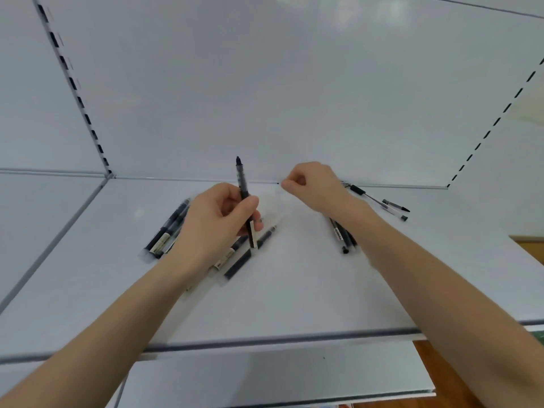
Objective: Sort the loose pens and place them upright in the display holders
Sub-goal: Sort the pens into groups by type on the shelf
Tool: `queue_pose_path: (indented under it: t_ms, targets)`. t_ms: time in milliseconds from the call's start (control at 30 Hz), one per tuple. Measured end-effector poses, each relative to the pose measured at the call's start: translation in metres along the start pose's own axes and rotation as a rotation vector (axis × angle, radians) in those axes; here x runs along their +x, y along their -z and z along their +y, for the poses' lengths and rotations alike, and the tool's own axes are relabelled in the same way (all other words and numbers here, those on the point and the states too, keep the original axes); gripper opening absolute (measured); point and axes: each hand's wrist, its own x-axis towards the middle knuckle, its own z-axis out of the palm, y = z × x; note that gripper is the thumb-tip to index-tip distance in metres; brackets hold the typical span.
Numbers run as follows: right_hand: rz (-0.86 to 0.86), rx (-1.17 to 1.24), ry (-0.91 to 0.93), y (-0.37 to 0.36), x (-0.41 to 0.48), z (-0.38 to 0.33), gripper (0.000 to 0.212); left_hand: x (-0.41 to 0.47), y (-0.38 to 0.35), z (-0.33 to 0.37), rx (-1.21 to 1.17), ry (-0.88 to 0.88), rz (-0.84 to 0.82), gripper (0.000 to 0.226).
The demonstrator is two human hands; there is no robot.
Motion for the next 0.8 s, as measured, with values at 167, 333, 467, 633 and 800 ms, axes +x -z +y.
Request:
queue_pose_path:
  t_ms: [167,333,467,633,800]
  targets:
    - [-0.096,-0.291,-0.090,-0.022,0.036,0.005,0.027,-0.004,0.012,0.000,0.164,-0.059,0.009,0.008]
    - [-0.085,-0.200,-0.044,-0.023,0.034,0.007,0.020,-0.002,0.022,-0.001,0.178,-0.038,0.030,0.008]
    - [-0.091,0.358,0.013,0.011,0.002,-0.003,0.007,-0.005,0.025,-0.001,0.199,-0.040,0.002,0.010]
    - [-0.108,0.613,0.186,0.052,-0.047,-0.011,0.023,-0.009,0.020,0.000,0.228,-0.099,-0.020,0.013]
    - [-0.094,0.598,0.235,0.068,-0.069,-0.013,0.027,-0.017,0.014,0.009,0.241,-0.161,-0.083,0.014]
